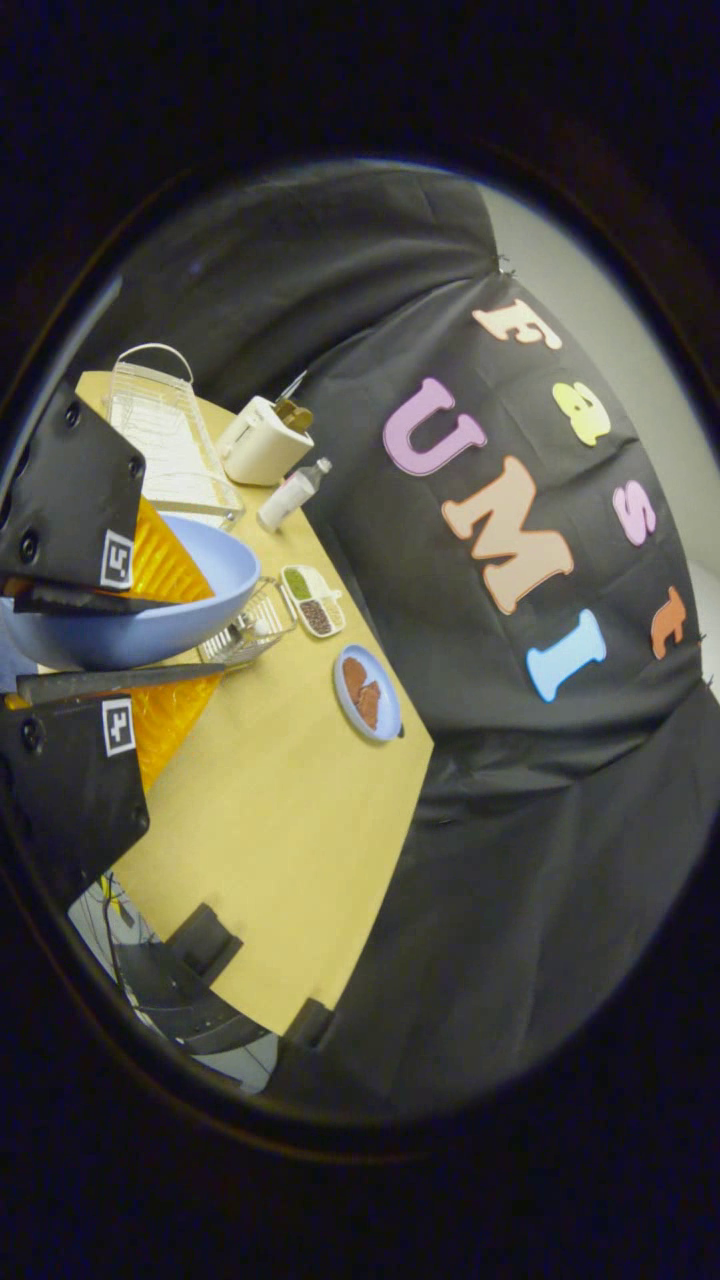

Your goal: Take the plate from the dish rack, then take the spoon from the basket and place it into the plate.

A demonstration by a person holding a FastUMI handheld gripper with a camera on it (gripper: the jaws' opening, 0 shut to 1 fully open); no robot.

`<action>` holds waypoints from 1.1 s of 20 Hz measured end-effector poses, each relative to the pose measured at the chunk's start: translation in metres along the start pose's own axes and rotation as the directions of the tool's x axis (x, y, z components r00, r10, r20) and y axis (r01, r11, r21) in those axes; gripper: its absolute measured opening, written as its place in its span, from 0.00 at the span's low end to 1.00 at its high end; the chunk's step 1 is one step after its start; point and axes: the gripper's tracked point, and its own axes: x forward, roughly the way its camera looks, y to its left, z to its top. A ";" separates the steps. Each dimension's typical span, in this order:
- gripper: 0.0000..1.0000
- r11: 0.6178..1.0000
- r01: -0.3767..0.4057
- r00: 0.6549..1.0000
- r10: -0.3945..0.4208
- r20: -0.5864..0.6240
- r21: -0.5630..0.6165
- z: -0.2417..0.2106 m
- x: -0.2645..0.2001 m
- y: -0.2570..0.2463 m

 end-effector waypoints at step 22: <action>0.26 0.992 0.015 0.988 0.005 -0.156 0.126 -0.087 0.110 -0.088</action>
